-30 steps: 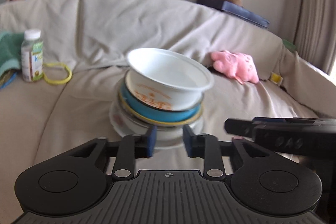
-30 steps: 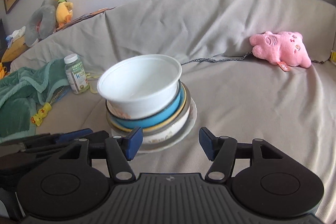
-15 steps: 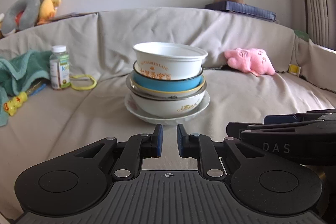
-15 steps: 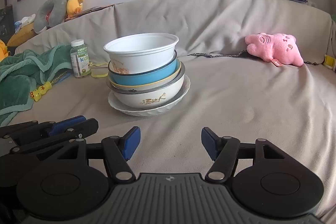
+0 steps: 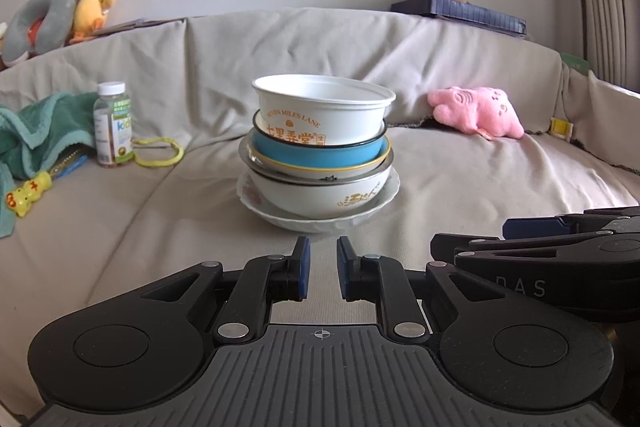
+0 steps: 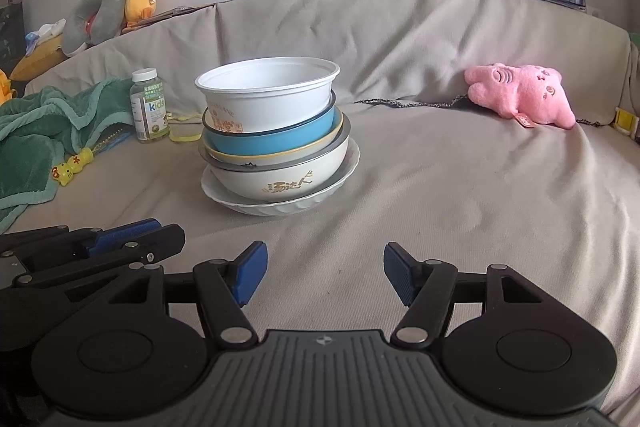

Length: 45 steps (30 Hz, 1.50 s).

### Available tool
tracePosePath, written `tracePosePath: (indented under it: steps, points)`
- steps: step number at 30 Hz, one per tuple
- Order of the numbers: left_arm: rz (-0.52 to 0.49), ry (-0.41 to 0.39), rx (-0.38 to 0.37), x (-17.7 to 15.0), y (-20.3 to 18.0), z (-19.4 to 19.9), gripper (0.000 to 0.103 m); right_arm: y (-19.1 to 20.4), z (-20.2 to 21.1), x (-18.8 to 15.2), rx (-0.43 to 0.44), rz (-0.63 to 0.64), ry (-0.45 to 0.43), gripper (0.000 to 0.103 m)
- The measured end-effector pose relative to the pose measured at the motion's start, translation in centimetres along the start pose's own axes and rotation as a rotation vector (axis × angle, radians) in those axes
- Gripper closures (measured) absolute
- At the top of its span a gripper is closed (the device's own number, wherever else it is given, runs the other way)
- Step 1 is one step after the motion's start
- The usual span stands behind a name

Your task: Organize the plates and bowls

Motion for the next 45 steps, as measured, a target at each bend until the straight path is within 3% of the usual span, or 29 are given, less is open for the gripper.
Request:
tracePosePath:
  steps: [45]
  points:
    - [0.013, 0.049, 0.02, -0.52, -0.35, -0.34, 0.086, -0.46, -0.55, -0.45, 0.015, -0.003, 0.025, 0.036]
Point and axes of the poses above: each gripper's, at about its wrist camera, not at the fingertips, and z roughly against the way its jaws point, y to its left, x to its top, the point moved 4 cm from there along -z, roughly the way its jaws point, and after that the axes turned 15 degrees about z, right-handed, at the moved point
